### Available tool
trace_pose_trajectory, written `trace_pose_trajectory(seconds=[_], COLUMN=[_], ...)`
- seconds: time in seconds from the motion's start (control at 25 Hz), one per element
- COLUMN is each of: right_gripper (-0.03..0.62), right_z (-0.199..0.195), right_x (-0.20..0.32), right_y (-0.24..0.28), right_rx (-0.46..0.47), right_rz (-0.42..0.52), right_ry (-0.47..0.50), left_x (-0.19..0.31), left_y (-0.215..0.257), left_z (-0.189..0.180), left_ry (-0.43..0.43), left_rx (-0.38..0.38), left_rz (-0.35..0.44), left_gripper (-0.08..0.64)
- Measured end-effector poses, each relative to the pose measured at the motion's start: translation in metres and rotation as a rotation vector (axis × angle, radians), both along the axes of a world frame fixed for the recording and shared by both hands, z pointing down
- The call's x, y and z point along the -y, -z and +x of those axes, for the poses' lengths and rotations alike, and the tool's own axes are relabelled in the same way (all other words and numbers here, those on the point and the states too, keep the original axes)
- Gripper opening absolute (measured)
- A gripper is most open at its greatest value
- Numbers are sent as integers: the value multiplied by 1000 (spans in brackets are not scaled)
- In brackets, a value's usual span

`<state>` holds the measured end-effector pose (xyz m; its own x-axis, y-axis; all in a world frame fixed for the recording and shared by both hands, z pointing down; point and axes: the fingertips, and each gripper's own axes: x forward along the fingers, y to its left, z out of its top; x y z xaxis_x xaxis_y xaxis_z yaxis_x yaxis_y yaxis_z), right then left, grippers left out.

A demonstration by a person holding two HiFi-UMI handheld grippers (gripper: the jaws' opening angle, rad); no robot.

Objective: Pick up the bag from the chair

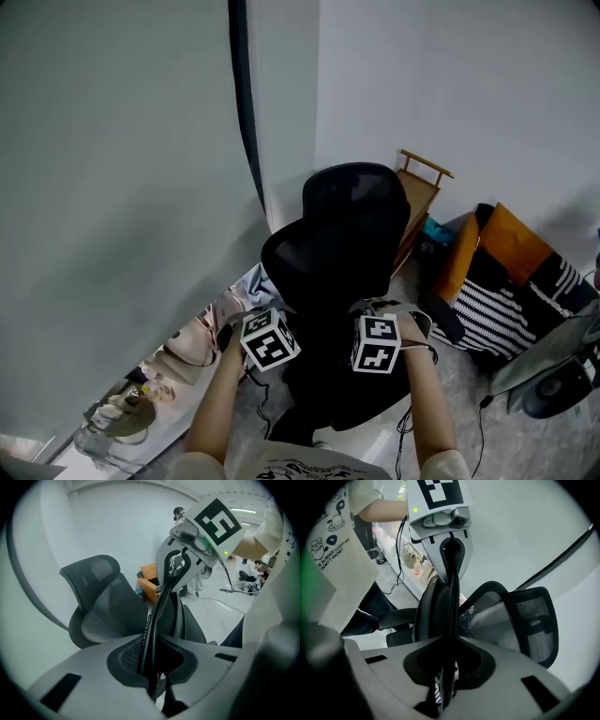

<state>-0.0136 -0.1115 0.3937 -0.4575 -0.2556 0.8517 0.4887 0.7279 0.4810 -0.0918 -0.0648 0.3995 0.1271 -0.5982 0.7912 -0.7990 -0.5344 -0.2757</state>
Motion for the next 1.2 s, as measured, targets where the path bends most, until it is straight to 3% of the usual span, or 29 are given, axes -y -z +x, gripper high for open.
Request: trace_pose_trajectory(seconds=[1.2], right_gripper=[58], right_z=[36], right_x=[-17], right_y=[20], right_rx=[16], right_rz=[-10], right_ry=[10], left_x=[-21], left_y=[19], left_z=[39], left_ry=[-22], left_rx=[26], left_rz=[-15], left_gripper=[41])
